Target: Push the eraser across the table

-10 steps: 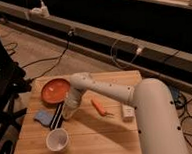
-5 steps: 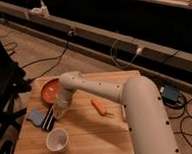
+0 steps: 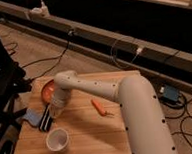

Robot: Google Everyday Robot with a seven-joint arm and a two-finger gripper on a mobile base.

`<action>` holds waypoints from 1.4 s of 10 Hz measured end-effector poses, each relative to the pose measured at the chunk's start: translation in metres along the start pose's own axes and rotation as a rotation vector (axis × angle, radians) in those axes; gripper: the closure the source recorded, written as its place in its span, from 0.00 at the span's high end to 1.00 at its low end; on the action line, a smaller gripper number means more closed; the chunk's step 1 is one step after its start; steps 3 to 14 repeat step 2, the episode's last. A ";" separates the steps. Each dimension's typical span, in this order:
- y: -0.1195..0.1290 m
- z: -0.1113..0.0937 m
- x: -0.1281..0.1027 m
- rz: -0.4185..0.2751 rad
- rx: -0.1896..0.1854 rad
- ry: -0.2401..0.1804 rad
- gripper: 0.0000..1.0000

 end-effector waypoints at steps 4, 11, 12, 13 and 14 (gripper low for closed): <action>0.002 -0.001 0.002 0.007 -0.001 0.004 0.05; 0.002 -0.001 0.002 0.007 -0.001 0.004 0.05; 0.002 -0.001 0.002 0.007 -0.001 0.004 0.05; 0.002 -0.001 0.002 0.007 -0.001 0.004 0.05; 0.002 -0.001 0.002 0.007 -0.001 0.004 0.05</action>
